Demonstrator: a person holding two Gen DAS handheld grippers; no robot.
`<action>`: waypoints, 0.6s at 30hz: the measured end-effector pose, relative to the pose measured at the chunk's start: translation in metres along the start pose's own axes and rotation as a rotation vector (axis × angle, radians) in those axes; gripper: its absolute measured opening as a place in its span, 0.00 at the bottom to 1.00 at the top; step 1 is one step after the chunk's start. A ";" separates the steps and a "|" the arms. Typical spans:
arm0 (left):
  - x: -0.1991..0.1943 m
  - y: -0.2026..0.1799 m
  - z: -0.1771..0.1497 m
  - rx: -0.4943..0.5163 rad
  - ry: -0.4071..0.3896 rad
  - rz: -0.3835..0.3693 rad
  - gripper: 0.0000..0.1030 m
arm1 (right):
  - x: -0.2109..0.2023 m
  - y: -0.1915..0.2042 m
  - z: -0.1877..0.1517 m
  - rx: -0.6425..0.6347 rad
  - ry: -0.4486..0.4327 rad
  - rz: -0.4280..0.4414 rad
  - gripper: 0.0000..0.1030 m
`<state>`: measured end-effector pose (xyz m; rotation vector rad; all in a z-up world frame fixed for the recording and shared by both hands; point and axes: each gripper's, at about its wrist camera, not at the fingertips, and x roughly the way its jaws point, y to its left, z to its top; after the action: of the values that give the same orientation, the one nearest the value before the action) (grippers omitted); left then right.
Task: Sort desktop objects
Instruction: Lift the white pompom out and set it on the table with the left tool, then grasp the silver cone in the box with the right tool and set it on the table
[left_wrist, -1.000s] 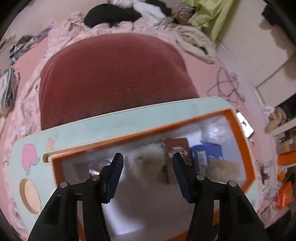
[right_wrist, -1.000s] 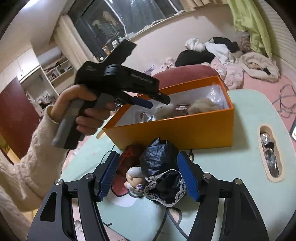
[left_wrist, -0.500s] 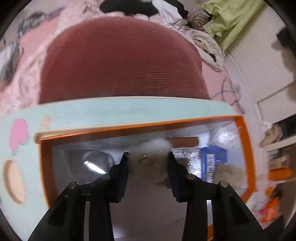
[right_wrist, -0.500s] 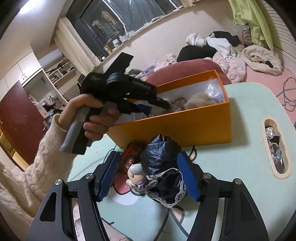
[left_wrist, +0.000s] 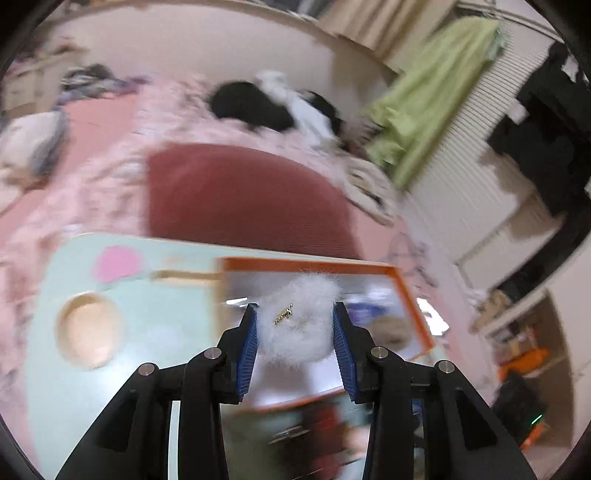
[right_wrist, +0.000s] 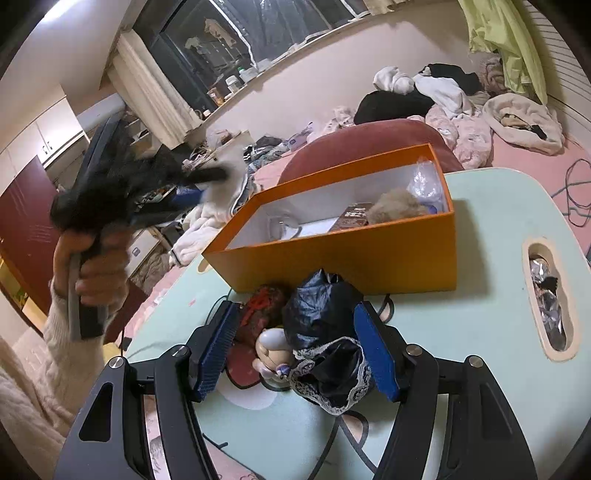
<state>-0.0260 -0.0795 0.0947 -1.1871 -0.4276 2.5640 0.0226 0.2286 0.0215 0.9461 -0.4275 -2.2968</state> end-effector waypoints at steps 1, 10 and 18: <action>-0.003 0.007 -0.007 0.000 -0.004 0.028 0.35 | 0.000 0.002 0.003 -0.004 0.001 0.010 0.64; 0.013 0.022 -0.086 0.005 0.118 0.026 0.36 | 0.062 0.035 0.104 -0.045 0.109 -0.027 0.62; 0.022 0.006 -0.108 0.044 0.104 0.024 0.59 | 0.199 0.041 0.126 -0.032 0.463 -0.184 0.50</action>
<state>0.0427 -0.0604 0.0105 -1.3101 -0.3338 2.5043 -0.1621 0.0764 0.0250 1.5032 -0.1086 -2.1382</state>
